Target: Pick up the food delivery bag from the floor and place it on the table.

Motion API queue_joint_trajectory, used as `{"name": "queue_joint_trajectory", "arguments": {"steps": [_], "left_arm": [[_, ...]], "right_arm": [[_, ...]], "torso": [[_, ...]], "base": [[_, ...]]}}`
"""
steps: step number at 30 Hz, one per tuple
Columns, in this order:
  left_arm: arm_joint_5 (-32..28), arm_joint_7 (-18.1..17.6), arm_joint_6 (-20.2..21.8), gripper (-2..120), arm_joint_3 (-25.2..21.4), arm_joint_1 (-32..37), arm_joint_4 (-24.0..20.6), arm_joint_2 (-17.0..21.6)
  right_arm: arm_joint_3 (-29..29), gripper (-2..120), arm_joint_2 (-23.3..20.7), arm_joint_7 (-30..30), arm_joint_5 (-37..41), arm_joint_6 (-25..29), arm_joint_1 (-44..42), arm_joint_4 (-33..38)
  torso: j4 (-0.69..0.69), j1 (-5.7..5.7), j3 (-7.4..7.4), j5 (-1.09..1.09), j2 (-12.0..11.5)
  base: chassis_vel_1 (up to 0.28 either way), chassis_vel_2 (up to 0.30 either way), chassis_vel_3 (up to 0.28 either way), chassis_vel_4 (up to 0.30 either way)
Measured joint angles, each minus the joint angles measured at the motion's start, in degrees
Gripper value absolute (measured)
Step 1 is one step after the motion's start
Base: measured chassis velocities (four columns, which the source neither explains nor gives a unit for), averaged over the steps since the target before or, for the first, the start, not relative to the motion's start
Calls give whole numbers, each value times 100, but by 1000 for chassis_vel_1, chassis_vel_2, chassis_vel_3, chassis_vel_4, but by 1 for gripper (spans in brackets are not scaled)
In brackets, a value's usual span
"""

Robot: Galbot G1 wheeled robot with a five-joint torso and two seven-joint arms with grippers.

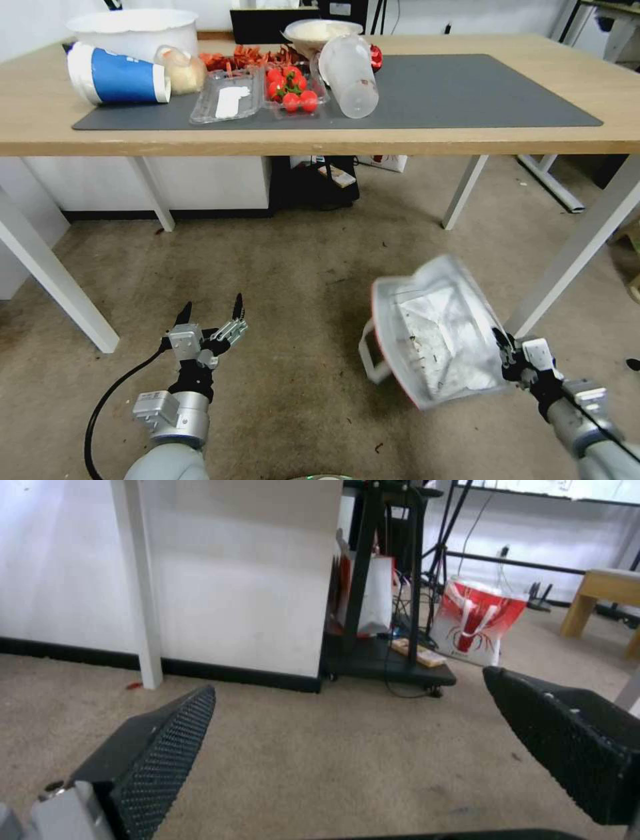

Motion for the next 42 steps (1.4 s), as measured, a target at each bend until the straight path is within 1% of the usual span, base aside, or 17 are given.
{"name": "queue_joint_trajectory", "arguments": {"steps": [2,3,6,7,9,11,12,15,16,20,21,22,24,25,26,28,42], "left_arm": [[7,-2,5,100,-5,-7,-5,-9],[7,-2,5,100,-5,-7,-5,-9],[18,-8,29,100,-24,-18,-13,-28],[18,-8,29,100,-24,-18,-13,-28],[21,-14,40,100,-38,-25,-13,-39],[18,-19,57,100,-48,-30,-17,-54],[18,-19,57,100,-48,-30,-17,-54],[11,-20,71,100,-55,-38,-17,-62],[11,-20,71,100,-55,-38,-17,-62],[-92,-22,127,100,-73,-78,-19,-80],[-92,-22,127,100,-73,-78,-19,-80],[-164,-25,129,100,-75,-85,-39,-96],[-230,-31,137,100,-80,-108,-65,-124],[-230,-31,137,100,-80,-108,-65,-124],[-236,-31,142,100,-81,-114,-65,-127],[-240,-29,151,100,-83,-113,-65,-128],[-246,2,130,100,-82,-90,-61,-125]], "right_arm": [[26,0,-340,-274,264,68,0,8],[26,0,-340,-274,264,68,0,8],[58,0,-1176,-981,868,307,172,-160],[58,0,-1176,-981,868,307,172,-160],[96,0,-1557,-1339,1215,374,280,-256],[183,0,-1988,-1977,1634,455,425,-427],[183,0,-1988,-1977,1634,455,425,-427],[288,0,-2290,-2554,1922,416,518,-578],[288,0,-2290,-2554,1922,416,518,-578],[419,0,-3014,-3409,2622,110,604,-852],[419,0,-3014,-3409,2622,110,604,-852],[419,0,-3179,-3537,2765,71,635,-929],[354,0,-3448,-3980,2944,64,826,-1170],[354,0,-3448,-3980,2944,64,826,-1170],[307,0,-3562,-4229,3021,64,942,-1292],[264,0,-3689,-4421,3079,59,1070,-1410],[182,0,-4195,-4717,3723,-155,1188,-1549]], "torso": [[0,0,0,0,0],[0,0,0,0,0],[0,0,0,1,0],[0,0,0,1,0],[1,0,0,1,0],[1,0,0,-1,0],[1,0,0,-1,0],[1,0,0,1,0],[1,0,0,1,0],[0,0,0,0,0],[0,0,0,0,0],[0,0,1,-1,0],[0,0,0,0,0],[0,0,0,0,0],[0,0,0,0,0],[0,0,0,0,0],[0,0,0,-1,0]], "base": [[0,0,0,0],[0,0,0,0],[0,0,0,0],[0,0,0,0],[0,0,0,0],[0,0,0,0],[0,0,0,0],[0,0,0,0],[0,0,0,0],[0,0,0,0],[0,0,0,0],[0,0,0,0],[0,0,0,0],[0,0,0,0],[0,0,0,0],[0,0,0,0],[0,0,0,0]]}}
